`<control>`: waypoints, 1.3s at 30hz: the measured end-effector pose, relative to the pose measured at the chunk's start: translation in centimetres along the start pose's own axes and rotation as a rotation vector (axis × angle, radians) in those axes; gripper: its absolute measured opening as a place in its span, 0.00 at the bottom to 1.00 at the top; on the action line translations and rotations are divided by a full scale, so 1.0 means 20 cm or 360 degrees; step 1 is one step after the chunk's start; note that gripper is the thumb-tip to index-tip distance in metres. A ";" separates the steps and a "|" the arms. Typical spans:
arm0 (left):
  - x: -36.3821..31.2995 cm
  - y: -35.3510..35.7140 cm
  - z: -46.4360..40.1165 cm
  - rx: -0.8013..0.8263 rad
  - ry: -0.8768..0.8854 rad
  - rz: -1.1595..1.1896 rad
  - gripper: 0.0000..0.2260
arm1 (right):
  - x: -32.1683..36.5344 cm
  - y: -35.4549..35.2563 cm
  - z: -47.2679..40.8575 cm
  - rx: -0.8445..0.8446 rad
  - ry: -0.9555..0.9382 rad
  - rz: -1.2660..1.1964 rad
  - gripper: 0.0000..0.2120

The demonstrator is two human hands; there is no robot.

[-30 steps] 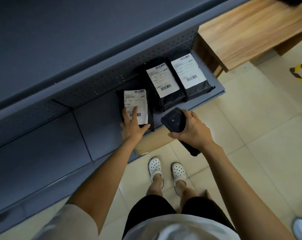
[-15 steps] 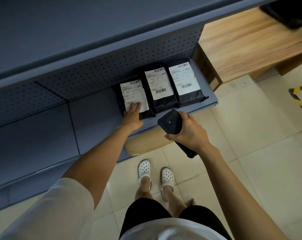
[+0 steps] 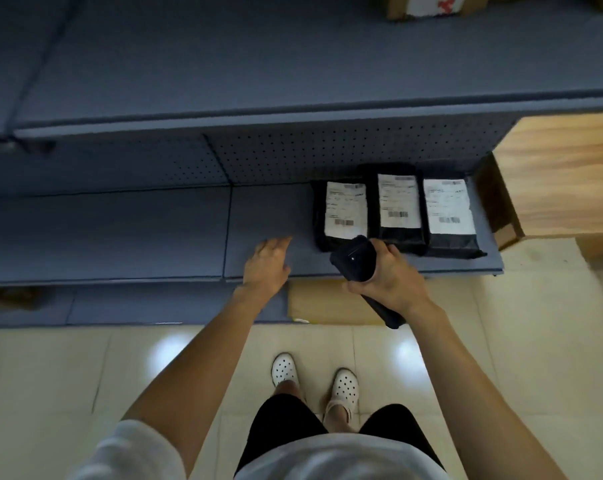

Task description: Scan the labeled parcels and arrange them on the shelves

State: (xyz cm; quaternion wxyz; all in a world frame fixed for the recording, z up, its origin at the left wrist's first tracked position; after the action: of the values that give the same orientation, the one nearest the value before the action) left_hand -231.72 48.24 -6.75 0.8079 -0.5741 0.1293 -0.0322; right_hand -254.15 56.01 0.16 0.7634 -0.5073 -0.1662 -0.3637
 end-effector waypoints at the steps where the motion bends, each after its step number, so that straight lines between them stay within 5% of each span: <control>1: 0.09 -0.02 0.07 -0.0037 -0.0072 0.0025 0.29 | 0.08 0.05 -0.01 0.0051 -0.0058 0.0030 0.44; 9: 1.02 -0.13 0.79 -0.0252 -0.0739 0.0186 0.26 | 0.91 0.70 0.07 0.0465 -0.0519 0.0354 0.46; 20: 2.49 -0.23 1.97 -0.0402 -0.1471 0.0145 0.23 | 2.22 2.07 0.61 0.0903 -0.1131 0.0641 0.49; 39: 4.56 -0.43 2.94 -0.0690 -0.2142 0.0250 0.22 | 4.10 3.85 0.98 0.1237 -0.1663 0.0799 0.43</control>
State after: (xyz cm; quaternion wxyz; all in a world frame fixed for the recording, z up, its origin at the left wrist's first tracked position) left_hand -128.48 81.07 3.73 0.5799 -0.6062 -0.3531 0.4142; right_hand -140.34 58.87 9.40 0.7705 -0.3290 -0.5075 0.2014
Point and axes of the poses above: each hand's wrist, its own z-axis away from the middle knuckle, its own y-axis out of the palm, x = y × z, the point moved 5 cm from there along -z, towards the middle knuckle, and after that the axes turned 8 degrees about -z, right-handed, at the moved point
